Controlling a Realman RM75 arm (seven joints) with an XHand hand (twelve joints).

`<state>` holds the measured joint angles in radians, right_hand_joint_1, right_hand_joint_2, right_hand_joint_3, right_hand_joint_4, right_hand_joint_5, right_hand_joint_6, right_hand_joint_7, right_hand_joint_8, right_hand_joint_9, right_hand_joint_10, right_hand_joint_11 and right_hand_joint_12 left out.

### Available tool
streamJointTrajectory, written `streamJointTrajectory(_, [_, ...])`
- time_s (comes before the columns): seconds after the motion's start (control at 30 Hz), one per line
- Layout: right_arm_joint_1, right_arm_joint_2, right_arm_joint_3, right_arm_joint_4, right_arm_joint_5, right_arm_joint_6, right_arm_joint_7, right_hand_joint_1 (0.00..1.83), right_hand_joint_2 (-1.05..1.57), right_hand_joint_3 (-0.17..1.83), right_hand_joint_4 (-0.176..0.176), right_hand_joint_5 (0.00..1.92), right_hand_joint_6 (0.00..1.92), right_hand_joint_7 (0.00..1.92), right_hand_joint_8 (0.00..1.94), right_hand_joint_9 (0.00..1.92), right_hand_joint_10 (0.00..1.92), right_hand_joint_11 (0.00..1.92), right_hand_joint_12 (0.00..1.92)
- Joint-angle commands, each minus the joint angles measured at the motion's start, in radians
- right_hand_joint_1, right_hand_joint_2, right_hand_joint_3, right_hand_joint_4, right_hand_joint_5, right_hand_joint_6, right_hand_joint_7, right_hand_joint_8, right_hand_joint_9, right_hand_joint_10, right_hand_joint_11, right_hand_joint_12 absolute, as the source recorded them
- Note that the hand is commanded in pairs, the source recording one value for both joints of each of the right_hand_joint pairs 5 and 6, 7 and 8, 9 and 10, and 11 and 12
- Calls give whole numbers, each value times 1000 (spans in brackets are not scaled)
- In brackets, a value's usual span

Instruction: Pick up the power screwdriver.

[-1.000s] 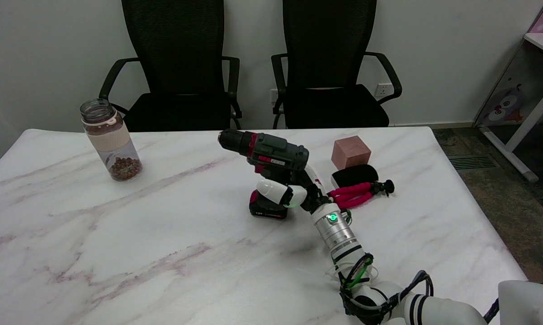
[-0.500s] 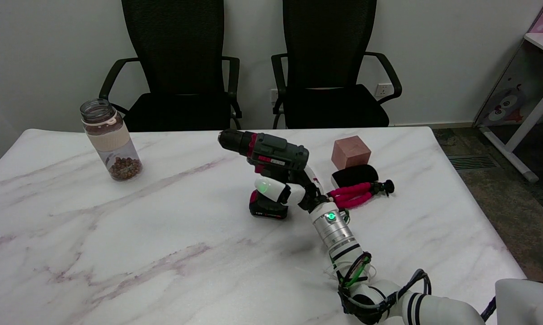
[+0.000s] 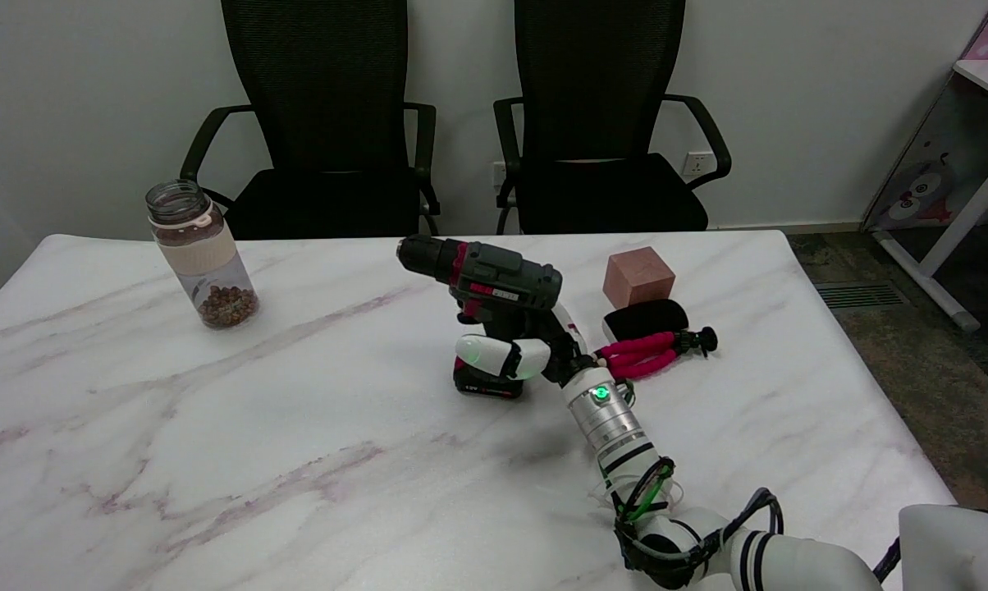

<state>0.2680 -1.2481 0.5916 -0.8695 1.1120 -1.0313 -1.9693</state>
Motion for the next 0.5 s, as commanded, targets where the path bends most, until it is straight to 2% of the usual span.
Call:
streamJointTrajectory(0.03, [16, 3, -6, 14, 0, 21, 3, 1039, 77, 686, -13, 437, 437, 437, 437, 607, 607, 692, 692])
streamJointTrajectory(0.27, [20, 4, -6, 25, 0, 29, 3, 1086, 219, 649, -20, 497, 497, 497, 497, 831, 831, 902, 902])
streamJointTrajectory(0.4, [24, 4, -6, 29, 0, 40, 3, 1103, 279, 681, -22, 660, 660, 660, 660, 948, 948, 972, 972])
streamJointTrajectory(0.5, [30, 4, -6, 33, 0, 51, 3, 1115, 355, 691, -9, 899, 899, 899, 899, 1032, 1032, 1008, 1008])
